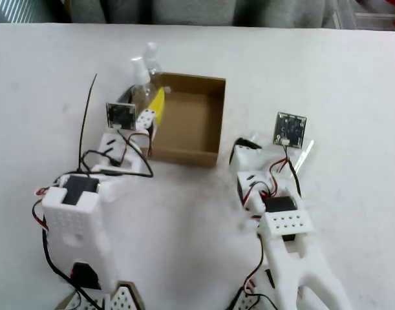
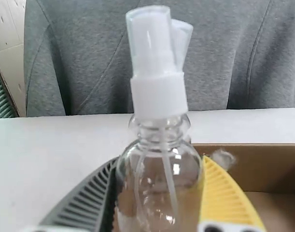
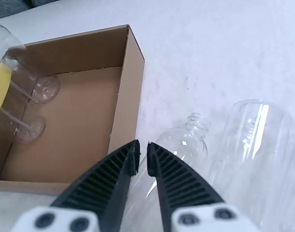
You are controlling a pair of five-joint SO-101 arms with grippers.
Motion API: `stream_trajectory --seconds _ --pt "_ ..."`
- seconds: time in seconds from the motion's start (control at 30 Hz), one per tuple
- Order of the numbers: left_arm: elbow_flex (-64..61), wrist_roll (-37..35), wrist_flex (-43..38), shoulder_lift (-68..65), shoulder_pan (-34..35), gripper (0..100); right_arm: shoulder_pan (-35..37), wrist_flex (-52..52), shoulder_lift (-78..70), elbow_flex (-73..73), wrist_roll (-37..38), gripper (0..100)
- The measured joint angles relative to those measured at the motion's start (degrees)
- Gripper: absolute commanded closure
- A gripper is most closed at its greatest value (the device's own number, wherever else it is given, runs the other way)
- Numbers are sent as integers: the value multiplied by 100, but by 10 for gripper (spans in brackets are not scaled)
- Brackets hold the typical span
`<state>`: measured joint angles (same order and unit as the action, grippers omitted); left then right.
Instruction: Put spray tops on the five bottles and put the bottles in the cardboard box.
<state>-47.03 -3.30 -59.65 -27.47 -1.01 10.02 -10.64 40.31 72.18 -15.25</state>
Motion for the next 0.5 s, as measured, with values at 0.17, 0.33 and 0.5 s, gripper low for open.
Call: stream_trajectory --seconds 0.17,0.33,0.5 --pt "0 0 0 0 53 611 0 0 0 0 0 982" --pt "0 9 0 0 53 608 0 0 0 0 0 982" --pt "0 18 0 0 62 608 0 0 0 0 0 982"
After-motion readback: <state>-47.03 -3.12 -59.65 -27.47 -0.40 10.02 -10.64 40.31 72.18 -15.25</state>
